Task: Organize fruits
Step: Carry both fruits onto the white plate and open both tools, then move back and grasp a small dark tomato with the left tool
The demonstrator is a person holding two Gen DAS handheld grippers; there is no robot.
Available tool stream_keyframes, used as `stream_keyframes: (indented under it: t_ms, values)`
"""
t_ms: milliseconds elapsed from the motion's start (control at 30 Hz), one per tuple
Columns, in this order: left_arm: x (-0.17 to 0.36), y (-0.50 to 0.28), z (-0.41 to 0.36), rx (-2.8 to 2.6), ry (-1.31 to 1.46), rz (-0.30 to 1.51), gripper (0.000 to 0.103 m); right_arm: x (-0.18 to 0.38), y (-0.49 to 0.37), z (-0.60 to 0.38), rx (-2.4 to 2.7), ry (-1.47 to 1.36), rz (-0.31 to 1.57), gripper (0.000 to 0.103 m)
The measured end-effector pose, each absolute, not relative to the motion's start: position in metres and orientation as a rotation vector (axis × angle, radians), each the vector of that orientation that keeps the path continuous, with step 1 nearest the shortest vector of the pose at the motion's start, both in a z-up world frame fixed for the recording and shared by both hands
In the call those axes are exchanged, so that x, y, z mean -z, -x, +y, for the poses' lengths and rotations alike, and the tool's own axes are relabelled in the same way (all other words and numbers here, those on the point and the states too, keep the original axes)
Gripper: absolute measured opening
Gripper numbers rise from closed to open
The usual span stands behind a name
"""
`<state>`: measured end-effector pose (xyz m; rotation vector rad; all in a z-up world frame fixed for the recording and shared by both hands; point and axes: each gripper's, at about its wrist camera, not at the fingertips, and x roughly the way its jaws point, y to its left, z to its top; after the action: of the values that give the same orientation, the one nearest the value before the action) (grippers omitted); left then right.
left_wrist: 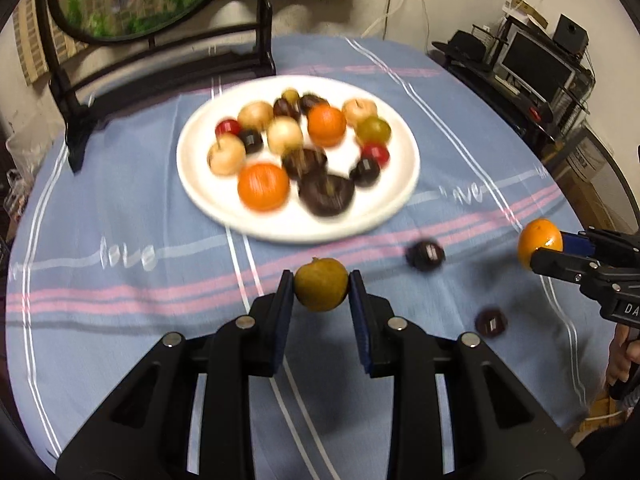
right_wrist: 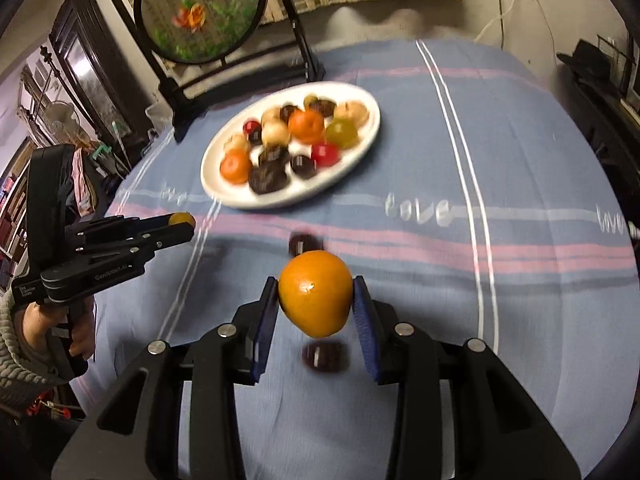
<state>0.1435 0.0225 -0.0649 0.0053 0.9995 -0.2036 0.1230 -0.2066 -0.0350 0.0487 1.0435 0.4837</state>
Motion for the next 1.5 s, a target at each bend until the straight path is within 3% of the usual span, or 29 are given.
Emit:
stream_keyframes:
  t_ms: [267, 467, 500, 533, 567, 600, 833, 900, 1067, 1500]
  values:
    - [0.055, -0.202, 0.028, 0.146, -0.015, 0.959, 0.028, 0.025, -0.192, -0.174, -0.557, -0.009, 0.984, 0.038]
    - [0.071, -0.237, 0.034, 0.109, 0.005, 0.982, 0.029, 0.049, -0.244, -0.135, -0.598, 0.031, 1.008, 0.038]
    - [0.074, -0.242, 0.035, 0.103, 0.008, 0.99, 0.034, 0.054, -0.25, -0.129, -0.598, 0.047, 1.015, 0.04]
    - [0.076, -0.245, 0.036, 0.095, 0.01, 0.993, 0.046, 0.06, -0.254, -0.125, -0.592, 0.06, 1.02, 0.043]
    - [0.078, -0.247, 0.037, 0.082, 0.01, 0.99, 0.052, 0.062, -0.257, -0.123, -0.581, 0.066, 1.021, 0.061]
    - [0.078, -0.247, 0.037, 0.077, 0.01, 0.985, 0.055, 0.063, -0.258, -0.123, -0.563, 0.068, 1.017, 0.067]
    - [0.073, -0.241, 0.037, 0.079, 0.017, 0.987, 0.056, 0.042, -0.241, -0.144, -0.554, 0.041, 0.961, 0.067]
    - [0.067, -0.233, 0.035, 0.075, 0.023, 0.977, 0.067, 0.037, -0.235, -0.151, -0.544, 0.03, 0.956, 0.067]
    - [0.056, -0.194, 0.015, 0.174, 0.027, 0.965, 0.068, 0.038, -0.19, -0.185, -0.508, 0.023, 0.991, 0.067]
    - [0.104, -0.1, -0.035, 0.334, -0.04, 1.13, 0.068, 0.071, -0.079, -0.25, -0.423, -0.118, 1.134, 0.067]
